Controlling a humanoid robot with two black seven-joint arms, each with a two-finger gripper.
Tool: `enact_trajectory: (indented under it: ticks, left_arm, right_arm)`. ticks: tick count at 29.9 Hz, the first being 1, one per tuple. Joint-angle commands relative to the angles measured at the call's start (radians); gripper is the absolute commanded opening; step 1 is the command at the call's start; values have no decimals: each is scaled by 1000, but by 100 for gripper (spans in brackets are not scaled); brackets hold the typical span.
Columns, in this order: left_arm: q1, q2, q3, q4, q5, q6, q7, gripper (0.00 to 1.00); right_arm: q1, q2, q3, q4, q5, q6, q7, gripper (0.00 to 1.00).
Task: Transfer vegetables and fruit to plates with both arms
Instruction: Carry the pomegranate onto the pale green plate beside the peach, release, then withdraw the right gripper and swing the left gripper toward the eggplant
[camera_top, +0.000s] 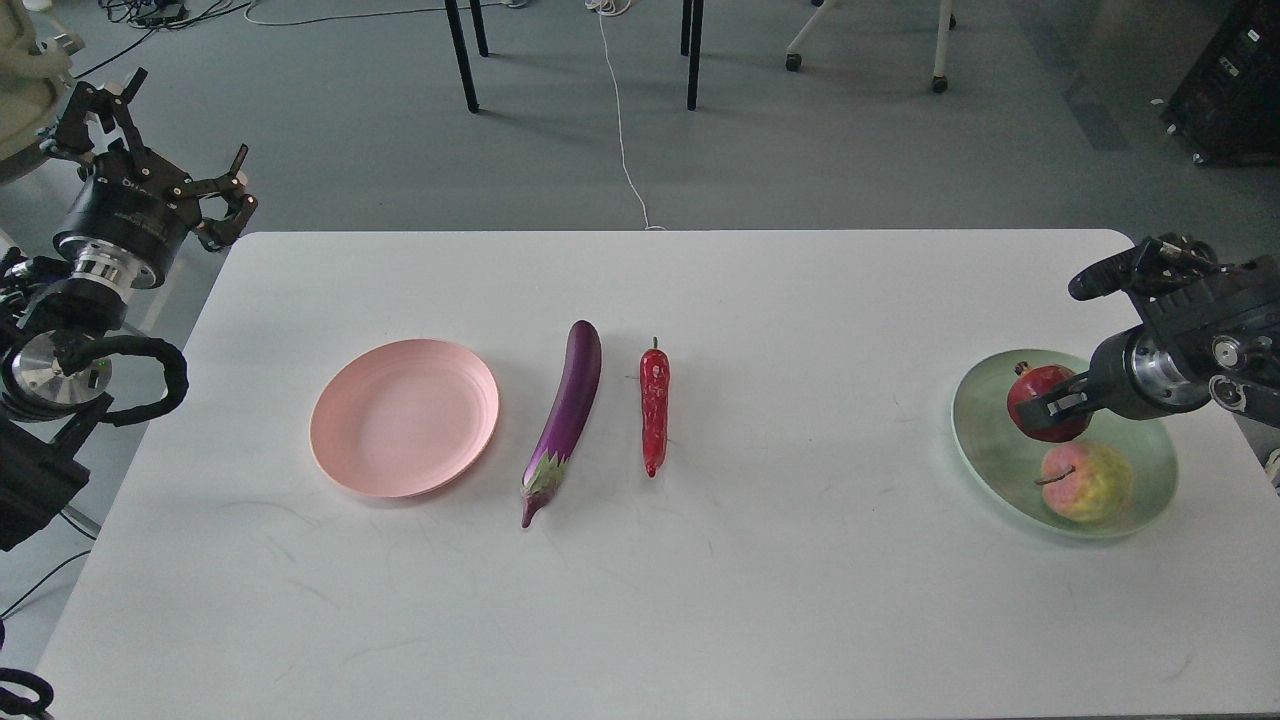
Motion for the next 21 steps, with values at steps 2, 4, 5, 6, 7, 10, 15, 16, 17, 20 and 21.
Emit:
enact_trajectory:
  ticks: [2,4,5,6,7,10,15,16,17,20,21]
  left_arm:
    - [-4,-2,0,0,3,0,3,99]
    - [-7,-3,1,0,5,0,5,99]
    - [-7,-3,1,0,5,0,5,99]
    - [-8,-3,3,-1,5,0,6,99]
    - [-13,-3,4,-1,5,0,8,99]
    - [-24,-2,4,-3,5,0,11,99]
    - [-47,17,15,-18,11,0,17,99]
    - [-47,30,24,-29,22,0,20,99]
    - [-47,43,39,-40,37,0,21,99]
    - [-48,101,81,-99,88,0,28,99]
    - [-48,122,92,-125,101,0,32,99]
  right_arm:
    - [-7,0,11,-14,0,0,6,90]
    - [-7,0,13,-13,5,0,9,93]
    - [-7,-2,16,-13,5,0,12,94]
    - [-6,-2,17,-13,5,0,16,94]
    - [-6,-2,20,-13,8,0,19,95]
    - [-3,-15,94,-18,19,0,26,96]
    - [-64,-26,393,-60,66,0,33,97]
    - [-87,-19,443,-73,72,0,39,97]
    - [-102,-3,491,-86,77,0,45,98]
    - [-147,93,635,-183,131,-1,85,99]
    - [-156,122,677,-221,163,-2,96,99]
